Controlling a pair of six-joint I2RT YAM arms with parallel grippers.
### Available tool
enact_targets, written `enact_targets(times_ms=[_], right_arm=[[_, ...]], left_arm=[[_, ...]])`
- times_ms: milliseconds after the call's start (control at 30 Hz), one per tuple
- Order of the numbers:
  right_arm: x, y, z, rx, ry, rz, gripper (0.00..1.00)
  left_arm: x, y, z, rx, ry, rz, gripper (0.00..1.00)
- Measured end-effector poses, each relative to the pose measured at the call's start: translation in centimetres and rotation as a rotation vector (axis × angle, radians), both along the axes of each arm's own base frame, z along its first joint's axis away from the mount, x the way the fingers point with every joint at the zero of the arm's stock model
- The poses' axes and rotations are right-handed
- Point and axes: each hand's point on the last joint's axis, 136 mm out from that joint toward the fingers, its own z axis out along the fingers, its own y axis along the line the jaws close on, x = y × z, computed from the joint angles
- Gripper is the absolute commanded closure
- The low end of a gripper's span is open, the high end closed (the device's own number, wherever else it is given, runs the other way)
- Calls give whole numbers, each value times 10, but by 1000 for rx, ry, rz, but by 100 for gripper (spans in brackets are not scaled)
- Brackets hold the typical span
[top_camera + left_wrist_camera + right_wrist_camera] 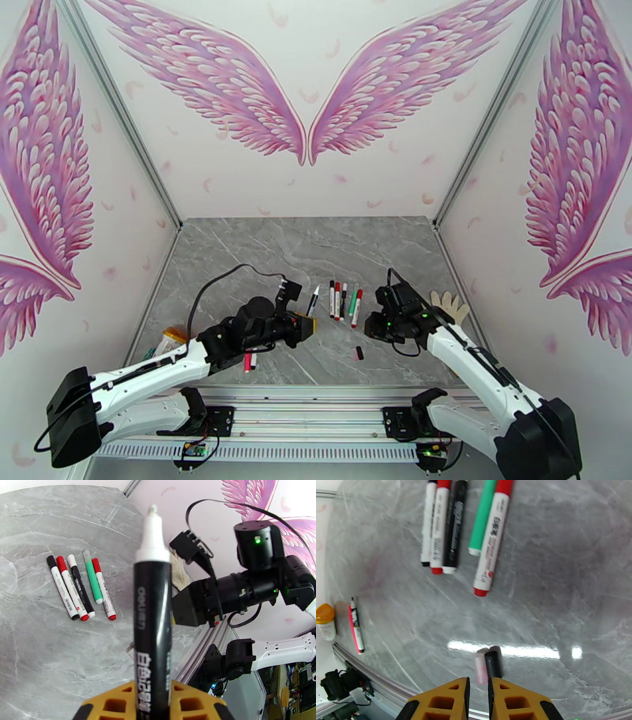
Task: Open the pen caps
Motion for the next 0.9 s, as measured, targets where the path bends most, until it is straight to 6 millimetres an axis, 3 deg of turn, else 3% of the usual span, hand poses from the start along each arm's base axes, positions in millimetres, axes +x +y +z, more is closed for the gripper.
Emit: enact_targets(times_ms=[500, 900], right_arm=[[-24, -4, -50, -120, 151, 39, 85], [-20, -2, -64, -128, 164, 44, 77]], left_arm=[[0, -5, -18, 35, 33, -14, 100], [-2, -8, -28, 53, 56, -30, 100]])
